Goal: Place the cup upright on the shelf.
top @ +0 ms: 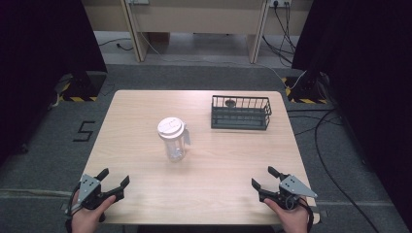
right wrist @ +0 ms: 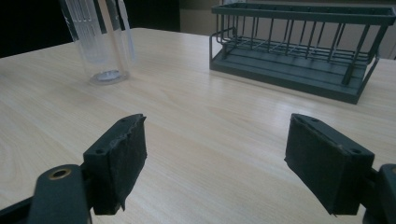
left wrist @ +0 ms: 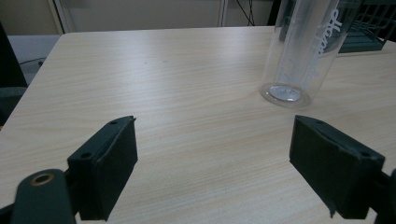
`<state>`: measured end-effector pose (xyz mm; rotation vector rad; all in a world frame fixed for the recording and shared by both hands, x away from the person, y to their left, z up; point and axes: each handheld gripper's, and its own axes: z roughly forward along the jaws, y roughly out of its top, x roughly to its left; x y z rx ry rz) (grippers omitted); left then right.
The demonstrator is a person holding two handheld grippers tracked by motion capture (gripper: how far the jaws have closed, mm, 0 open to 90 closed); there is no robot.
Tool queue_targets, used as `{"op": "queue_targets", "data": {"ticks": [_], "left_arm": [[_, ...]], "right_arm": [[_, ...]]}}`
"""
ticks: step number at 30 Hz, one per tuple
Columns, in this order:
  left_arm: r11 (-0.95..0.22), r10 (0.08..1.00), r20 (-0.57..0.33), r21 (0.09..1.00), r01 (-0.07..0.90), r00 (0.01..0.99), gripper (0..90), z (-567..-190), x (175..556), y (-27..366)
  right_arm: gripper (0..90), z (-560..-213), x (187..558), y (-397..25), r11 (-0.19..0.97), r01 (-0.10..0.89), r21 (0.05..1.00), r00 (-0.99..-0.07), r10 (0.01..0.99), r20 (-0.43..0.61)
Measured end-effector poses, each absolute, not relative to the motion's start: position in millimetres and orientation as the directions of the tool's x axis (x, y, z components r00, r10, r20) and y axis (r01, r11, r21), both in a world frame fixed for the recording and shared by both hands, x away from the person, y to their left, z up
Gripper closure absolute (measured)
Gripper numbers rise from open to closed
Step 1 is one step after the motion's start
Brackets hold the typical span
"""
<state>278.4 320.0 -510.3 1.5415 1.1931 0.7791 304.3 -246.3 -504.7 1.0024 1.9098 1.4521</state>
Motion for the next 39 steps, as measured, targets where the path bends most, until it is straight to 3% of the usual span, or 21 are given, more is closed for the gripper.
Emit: {"op": "queue_targets", "data": {"ticks": [39], "left_arm": [[-0.027, 0.94, -0.08, 0.952, 0.306, 0.33, 14.7, -509, 276, 313]], "right_arm": [[19.7, -485, 339, -185, 0.194, 0.221, 0.956, -0.665, 0.747, 0.002]]}}
